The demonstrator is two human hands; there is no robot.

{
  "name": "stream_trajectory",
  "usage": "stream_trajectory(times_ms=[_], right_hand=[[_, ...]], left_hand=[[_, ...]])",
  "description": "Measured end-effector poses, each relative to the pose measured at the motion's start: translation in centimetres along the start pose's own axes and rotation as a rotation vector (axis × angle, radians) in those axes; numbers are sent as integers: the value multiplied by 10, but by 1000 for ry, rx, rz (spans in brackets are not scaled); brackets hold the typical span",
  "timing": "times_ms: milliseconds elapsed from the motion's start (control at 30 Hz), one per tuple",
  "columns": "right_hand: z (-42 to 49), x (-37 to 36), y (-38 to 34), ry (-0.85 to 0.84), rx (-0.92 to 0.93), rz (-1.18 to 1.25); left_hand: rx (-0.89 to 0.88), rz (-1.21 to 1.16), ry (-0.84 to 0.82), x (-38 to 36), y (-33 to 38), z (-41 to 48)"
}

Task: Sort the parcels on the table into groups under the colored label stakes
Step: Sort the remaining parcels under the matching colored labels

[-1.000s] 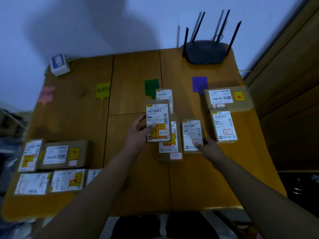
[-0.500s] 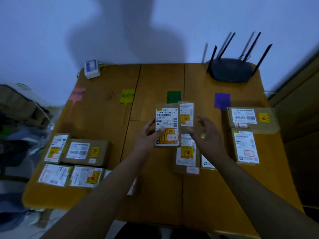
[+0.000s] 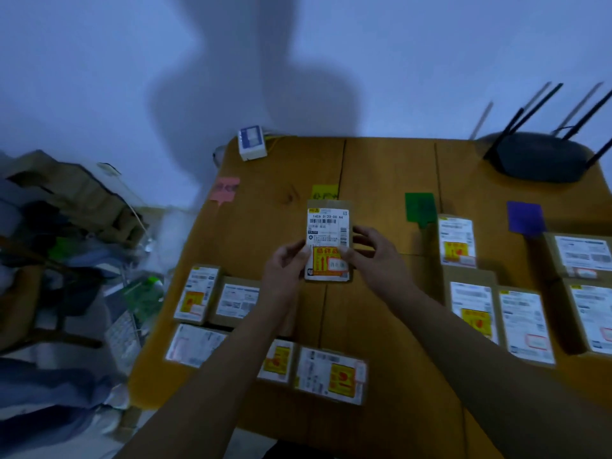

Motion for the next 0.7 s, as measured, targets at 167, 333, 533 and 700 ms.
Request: stream_trajectory(times_ms=[167, 333, 533, 700], right_hand=[[26, -97, -20, 52, -19, 20], [66, -174, -30, 89, -27, -35], [121, -242, -13, 123, -137, -20], [158, -289, 14, 65, -250, 22]], left_hand=[[-72, 104, 6, 80, 15, 58], [-97, 257, 35, 141, 22, 128], [-12, 258, 46, 178, 15, 200], [-21, 347, 141, 204, -4, 252]])
Point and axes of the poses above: each hand's wrist, its own z-axis towards the middle knuckle, its own x-axis out of the back of the hand, y = z × x, the point moved 7 cm from there along z, towards the middle knuckle, and after that the axes turned 5 degrees about y, right-handed, at the moved point
